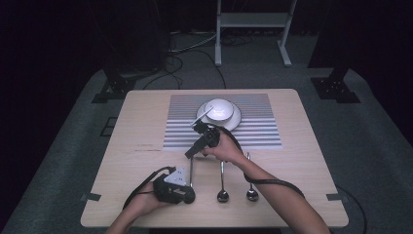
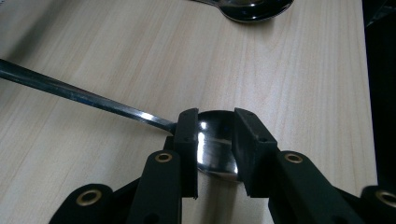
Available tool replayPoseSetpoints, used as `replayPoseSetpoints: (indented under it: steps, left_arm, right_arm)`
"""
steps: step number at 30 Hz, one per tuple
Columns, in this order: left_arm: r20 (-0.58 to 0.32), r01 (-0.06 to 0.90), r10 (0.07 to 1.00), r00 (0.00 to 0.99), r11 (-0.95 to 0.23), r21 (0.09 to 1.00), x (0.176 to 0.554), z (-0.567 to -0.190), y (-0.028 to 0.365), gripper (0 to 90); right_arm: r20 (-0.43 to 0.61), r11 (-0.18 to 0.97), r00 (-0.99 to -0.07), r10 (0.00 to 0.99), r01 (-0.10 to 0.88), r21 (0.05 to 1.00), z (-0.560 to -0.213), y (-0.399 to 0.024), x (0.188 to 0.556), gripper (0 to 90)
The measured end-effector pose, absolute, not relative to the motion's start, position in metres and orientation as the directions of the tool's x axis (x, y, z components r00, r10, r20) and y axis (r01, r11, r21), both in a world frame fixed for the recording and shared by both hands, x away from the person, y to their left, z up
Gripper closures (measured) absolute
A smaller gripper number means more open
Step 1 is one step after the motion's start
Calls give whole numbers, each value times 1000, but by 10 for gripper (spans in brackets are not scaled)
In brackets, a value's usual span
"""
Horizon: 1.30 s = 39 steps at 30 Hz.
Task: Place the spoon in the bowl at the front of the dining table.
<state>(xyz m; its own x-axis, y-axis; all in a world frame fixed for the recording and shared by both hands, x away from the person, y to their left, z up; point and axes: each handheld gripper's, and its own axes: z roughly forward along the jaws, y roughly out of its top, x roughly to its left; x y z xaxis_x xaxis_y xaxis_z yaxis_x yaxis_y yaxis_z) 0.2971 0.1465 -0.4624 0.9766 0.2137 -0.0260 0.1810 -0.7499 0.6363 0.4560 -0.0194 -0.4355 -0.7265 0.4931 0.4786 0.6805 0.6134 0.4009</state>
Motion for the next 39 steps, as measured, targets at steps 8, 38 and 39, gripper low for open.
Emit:
replayPoseSetpoints:
  steps: [8, 38, 39]
  left_arm:
    - [-26, 181, 214, 976, -749, 637, 297, -462, 147, 711]
    - [-43, 270, 326, 944, -692, 670, 304, -448, 177, 558]
    - [-42, 276, 336, 941, -691, 668, 304, -447, 179, 553]
  right_arm:
    - [469, 615, -719, 513, 689, 383, -442, -15, 456, 626]
    - [539, 561, -674, 506, 731, 388, -410, -26, 453, 849]
    - [545, 557, -670, 505, 735, 387, -407, -27, 453, 859]
